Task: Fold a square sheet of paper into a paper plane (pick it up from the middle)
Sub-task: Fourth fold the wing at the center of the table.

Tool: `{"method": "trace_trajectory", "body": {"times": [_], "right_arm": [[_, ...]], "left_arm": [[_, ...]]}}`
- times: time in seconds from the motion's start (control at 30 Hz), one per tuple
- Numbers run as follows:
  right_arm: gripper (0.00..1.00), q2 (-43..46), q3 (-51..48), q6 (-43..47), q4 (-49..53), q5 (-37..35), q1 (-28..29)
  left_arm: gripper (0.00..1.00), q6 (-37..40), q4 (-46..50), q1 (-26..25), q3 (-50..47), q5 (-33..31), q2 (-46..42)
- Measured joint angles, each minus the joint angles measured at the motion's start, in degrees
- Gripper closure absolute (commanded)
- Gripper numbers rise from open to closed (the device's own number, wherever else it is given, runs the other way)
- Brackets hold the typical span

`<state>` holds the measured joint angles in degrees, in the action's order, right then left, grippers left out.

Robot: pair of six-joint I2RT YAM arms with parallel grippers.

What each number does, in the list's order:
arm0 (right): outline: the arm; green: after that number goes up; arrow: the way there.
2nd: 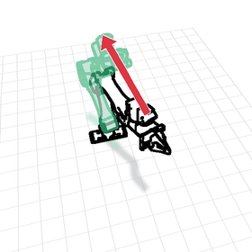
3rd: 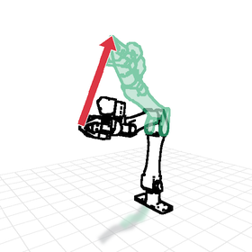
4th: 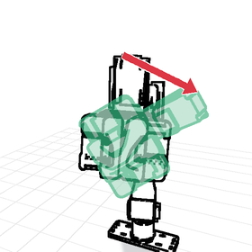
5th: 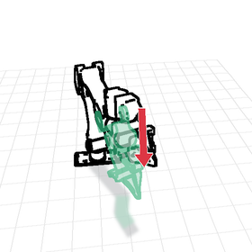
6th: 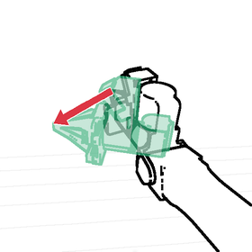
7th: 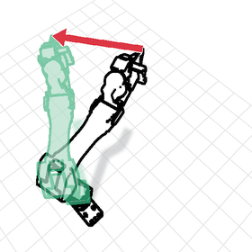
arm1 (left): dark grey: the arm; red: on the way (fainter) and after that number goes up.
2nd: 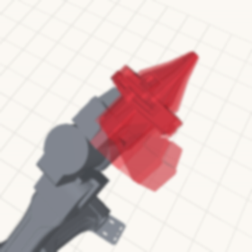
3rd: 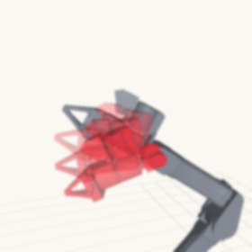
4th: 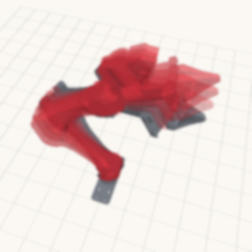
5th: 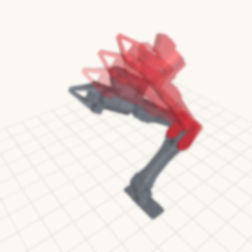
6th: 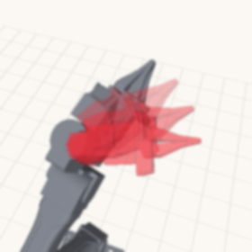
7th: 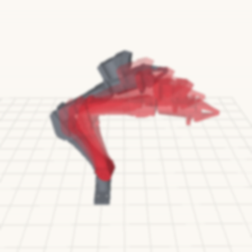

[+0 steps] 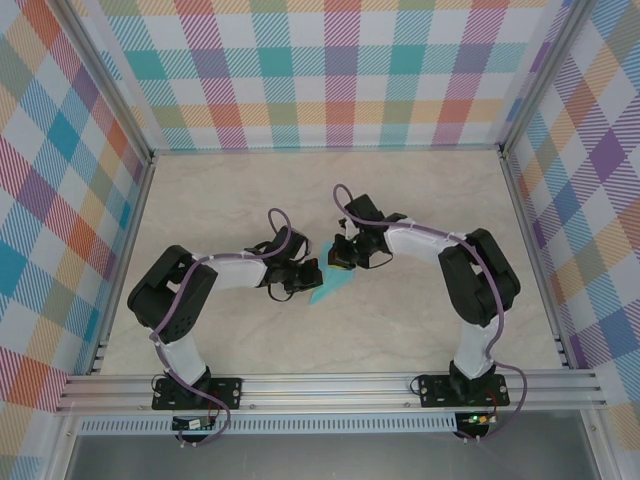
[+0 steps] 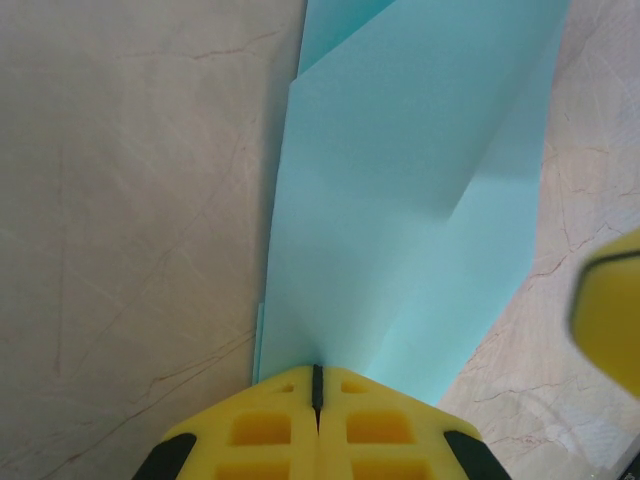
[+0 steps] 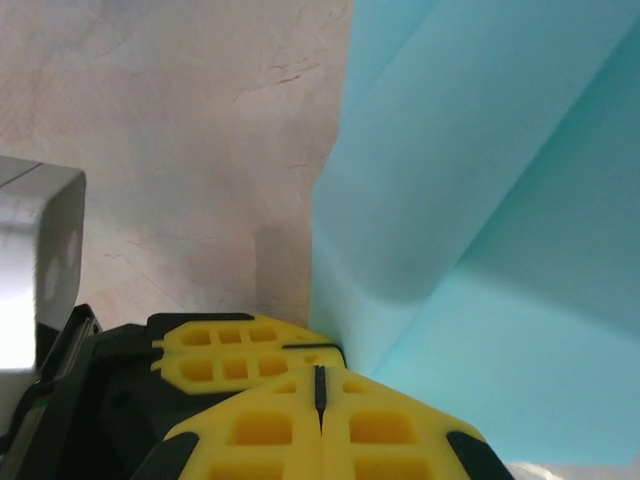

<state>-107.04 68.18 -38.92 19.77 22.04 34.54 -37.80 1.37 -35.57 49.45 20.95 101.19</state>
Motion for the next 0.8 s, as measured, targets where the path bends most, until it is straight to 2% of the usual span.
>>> {"method": "trace_trajectory", "body": {"times": [0.43,0.8], "right_arm": [[1.00,-5.60,0.28,0.94,-2.21,2.05,0.83],[1.00,-5.99,0.17,3.10,-1.75,-1.29,0.94]], "left_arm": [[1.00,0.20,0.13,0.00,0.11,0.00,0.02],[1.00,0.92,0.57,0.00,0.20,-0.13,0.02]]}}
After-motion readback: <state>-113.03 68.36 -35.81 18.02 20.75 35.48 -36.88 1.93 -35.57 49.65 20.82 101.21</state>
